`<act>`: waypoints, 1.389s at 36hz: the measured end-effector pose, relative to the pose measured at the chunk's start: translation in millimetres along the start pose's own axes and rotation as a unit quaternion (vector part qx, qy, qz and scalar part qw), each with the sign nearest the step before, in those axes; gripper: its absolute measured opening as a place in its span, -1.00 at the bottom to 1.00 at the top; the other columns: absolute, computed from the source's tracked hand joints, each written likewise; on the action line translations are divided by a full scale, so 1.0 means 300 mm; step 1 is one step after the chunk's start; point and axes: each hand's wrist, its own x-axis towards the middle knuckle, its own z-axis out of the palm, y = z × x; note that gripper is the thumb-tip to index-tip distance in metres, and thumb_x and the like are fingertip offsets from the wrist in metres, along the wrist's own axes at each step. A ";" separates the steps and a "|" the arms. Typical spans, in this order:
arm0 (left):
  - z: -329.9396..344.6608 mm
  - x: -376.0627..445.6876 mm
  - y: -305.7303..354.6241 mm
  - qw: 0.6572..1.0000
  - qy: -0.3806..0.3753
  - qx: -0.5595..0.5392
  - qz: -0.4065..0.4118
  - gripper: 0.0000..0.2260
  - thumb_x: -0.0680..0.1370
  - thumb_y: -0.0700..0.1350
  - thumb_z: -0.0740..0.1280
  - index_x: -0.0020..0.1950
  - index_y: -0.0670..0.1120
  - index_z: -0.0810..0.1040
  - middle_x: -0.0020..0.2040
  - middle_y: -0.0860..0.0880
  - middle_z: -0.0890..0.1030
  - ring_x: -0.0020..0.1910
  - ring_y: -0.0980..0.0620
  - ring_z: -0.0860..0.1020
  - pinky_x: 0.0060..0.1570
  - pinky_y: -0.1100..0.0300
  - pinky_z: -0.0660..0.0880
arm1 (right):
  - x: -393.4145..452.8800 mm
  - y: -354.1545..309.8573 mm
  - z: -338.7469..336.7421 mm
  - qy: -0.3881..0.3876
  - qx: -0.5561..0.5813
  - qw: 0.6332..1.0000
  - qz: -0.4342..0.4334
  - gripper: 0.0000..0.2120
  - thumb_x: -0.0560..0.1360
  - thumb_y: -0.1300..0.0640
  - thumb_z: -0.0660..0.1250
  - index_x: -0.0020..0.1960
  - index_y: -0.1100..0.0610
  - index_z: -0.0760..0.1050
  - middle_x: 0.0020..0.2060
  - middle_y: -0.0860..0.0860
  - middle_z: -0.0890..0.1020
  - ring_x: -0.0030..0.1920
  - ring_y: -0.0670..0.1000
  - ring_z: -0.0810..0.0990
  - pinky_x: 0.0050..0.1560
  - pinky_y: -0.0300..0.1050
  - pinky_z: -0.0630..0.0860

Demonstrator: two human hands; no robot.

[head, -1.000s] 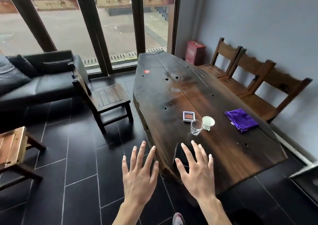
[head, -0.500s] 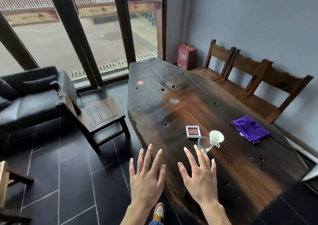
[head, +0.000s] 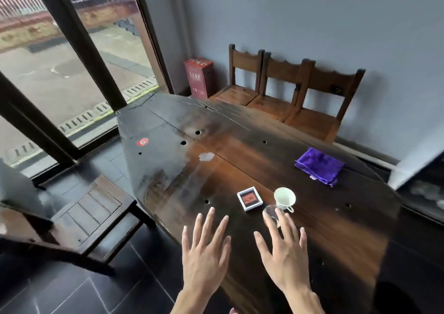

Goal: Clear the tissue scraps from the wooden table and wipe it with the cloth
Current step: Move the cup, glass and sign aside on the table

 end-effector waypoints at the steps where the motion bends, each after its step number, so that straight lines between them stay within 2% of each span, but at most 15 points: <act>1: 0.006 0.022 -0.004 1.000 -0.008 -0.004 0.006 -0.52 0.64 0.21 0.07 0.55 0.22 0.38 0.62 0.08 0.23 0.61 -0.07 0.21 0.54 -0.20 0.20 | 0.010 -0.001 -0.002 0.002 -0.006 1.000 0.006 -0.46 0.61 -0.27 0.12 0.51 -0.07 0.40 0.55 0.06 0.34 0.55 0.13 0.30 0.45 0.39 0.28; 3: 0.015 0.062 -0.009 1.000 -0.021 -0.007 0.020 -0.52 0.65 0.22 0.05 0.57 0.23 0.34 0.64 0.08 0.20 0.63 -0.05 0.16 0.54 -0.23 0.20 | 0.030 -0.001 -0.001 0.008 -0.013 1.000 0.019 -0.40 0.57 -0.29 0.03 0.51 -0.06 0.41 0.55 0.06 0.34 0.54 0.13 0.31 0.44 0.38 0.29; 7: 0.030 0.140 -0.015 0.998 -0.026 -0.022 0.050 -0.52 0.64 0.21 0.07 0.56 0.21 0.38 0.62 0.05 0.28 0.61 -0.08 0.22 0.49 -0.28 0.28 | 0.063 0.000 0.011 0.015 -0.027 0.998 0.052 -0.40 0.57 -0.29 0.04 0.51 -0.07 0.40 0.53 0.08 0.37 0.52 0.15 0.34 0.42 0.39 0.32; 12: 0.078 0.251 -0.055 0.995 -0.048 -0.033 0.078 -0.49 0.64 0.24 0.01 0.58 0.22 0.31 0.64 0.11 0.18 0.64 -0.02 0.10 0.57 -0.17 0.09 | 0.122 -0.031 0.045 0.030 -0.037 0.994 0.097 -0.41 0.57 -0.27 0.08 0.49 -0.03 0.43 0.51 0.10 0.40 0.48 0.18 0.40 0.37 0.41 0.38; 14: 0.095 0.302 -0.072 0.993 -0.057 -0.031 0.097 -0.50 0.64 0.23 0.04 0.57 0.21 0.35 0.63 0.09 0.22 0.62 -0.05 0.14 0.53 -0.14 0.05 | 0.150 -0.044 0.062 0.036 -0.043 0.992 0.116 -0.40 0.57 -0.28 0.07 0.48 -0.03 0.44 0.51 0.10 0.40 0.48 0.18 0.40 0.37 0.40 0.38; 19: 0.158 0.437 -0.133 0.985 -0.101 -0.029 0.136 -0.52 0.62 0.21 0.08 0.50 0.19 0.47 0.60 0.05 0.32 0.56 -0.09 0.34 0.48 -0.14 0.12 | 0.223 -0.085 0.116 0.035 -0.057 0.982 0.179 -0.37 0.57 -0.29 0.02 0.47 0.01 0.46 0.49 0.11 0.42 0.47 0.21 0.41 0.36 0.40 0.40; 23: 0.219 0.540 -0.177 0.976 -0.132 -0.044 0.168 -0.44 0.68 0.26 -0.14 0.47 0.17 0.52 0.57 0.02 0.37 0.52 -0.12 0.40 0.46 -0.14 0.14 | 0.268 -0.107 0.161 0.036 -0.066 0.971 0.228 -0.38 0.56 -0.29 0.03 0.46 -0.01 0.46 0.48 0.09 0.44 0.47 0.20 0.43 0.35 0.38 0.41; 27: 0.296 0.646 -0.201 0.969 -0.146 -0.042 0.197 -0.39 0.67 0.26 -0.18 0.45 0.15 0.54 0.57 0.02 0.37 0.52 -0.12 0.40 0.49 -0.15 0.18 | 0.325 -0.098 0.214 0.047 -0.071 0.962 0.260 -0.41 0.56 -0.27 0.07 0.43 0.01 0.51 0.44 0.12 0.49 0.42 0.23 0.48 0.30 0.38 0.44; 31: 0.373 0.753 -0.197 0.962 -0.151 -0.042 0.221 -0.37 0.67 0.25 -0.20 0.44 0.13 0.55 0.56 0.00 0.40 0.51 -0.14 0.42 0.41 -0.27 0.34 | 0.380 -0.065 0.263 0.048 -0.072 0.954 0.288 -0.46 0.60 -0.26 0.14 0.46 -0.01 0.47 0.48 0.10 0.45 0.46 0.20 0.43 0.36 0.35 0.38; 33: 0.414 0.803 -0.184 0.958 -0.162 -0.040 0.234 -0.41 0.68 0.24 -0.17 0.47 0.13 0.52 0.57 0.00 0.38 0.53 -0.13 0.39 0.41 -0.27 0.34 | 0.411 -0.038 0.287 0.055 -0.069 0.951 0.297 -0.46 0.60 -0.26 0.18 0.46 -0.01 0.46 0.49 0.09 0.44 0.48 0.20 0.41 0.38 0.33 0.36; 37: 0.516 0.895 -0.144 0.948 -0.174 -0.040 0.263 -0.49 0.64 0.20 0.01 0.57 0.17 0.37 0.64 0.03 0.20 0.61 -0.10 0.24 0.50 -0.27 0.27 | 0.476 0.036 0.338 0.055 -0.056 0.946 0.316 -0.45 0.53 -0.17 0.37 0.46 -0.01 0.46 0.49 0.09 0.43 0.49 0.18 0.40 0.40 0.34 0.34; 43: 0.664 1.029 -0.040 0.943 -0.162 -0.050 0.287 -0.36 0.67 0.26 -0.23 0.52 0.10 0.46 0.58 -0.09 0.35 0.53 -0.22 0.36 0.41 -0.36 0.35 | 0.561 0.170 0.427 0.060 -0.050 0.936 0.343 -0.40 0.49 -0.23 0.39 0.46 -0.01 0.46 0.49 0.07 0.43 0.47 0.17 0.43 0.39 0.31 0.41; 48: 0.805 1.101 0.046 0.946 -0.166 -0.069 0.270 -0.48 0.63 0.19 0.01 0.52 0.11 0.47 0.60 -0.07 0.33 0.55 -0.20 0.34 0.44 -0.33 0.31 | 0.603 0.287 0.501 0.078 -0.046 0.934 0.344 -0.38 0.50 -0.30 0.32 0.45 0.02 0.47 0.45 0.08 0.48 0.41 0.19 0.49 0.31 0.32 0.47; 50: 0.868 1.127 0.073 0.943 -0.166 -0.071 0.281 -0.48 0.63 0.19 0.01 0.53 0.13 0.44 0.61 -0.05 0.30 0.56 -0.18 0.33 0.44 -0.33 0.31 | 0.616 0.331 0.530 0.079 -0.045 0.933 0.347 -0.36 0.46 -0.25 0.43 0.45 0.02 0.48 0.45 0.08 0.48 0.41 0.20 0.49 0.30 0.33 0.49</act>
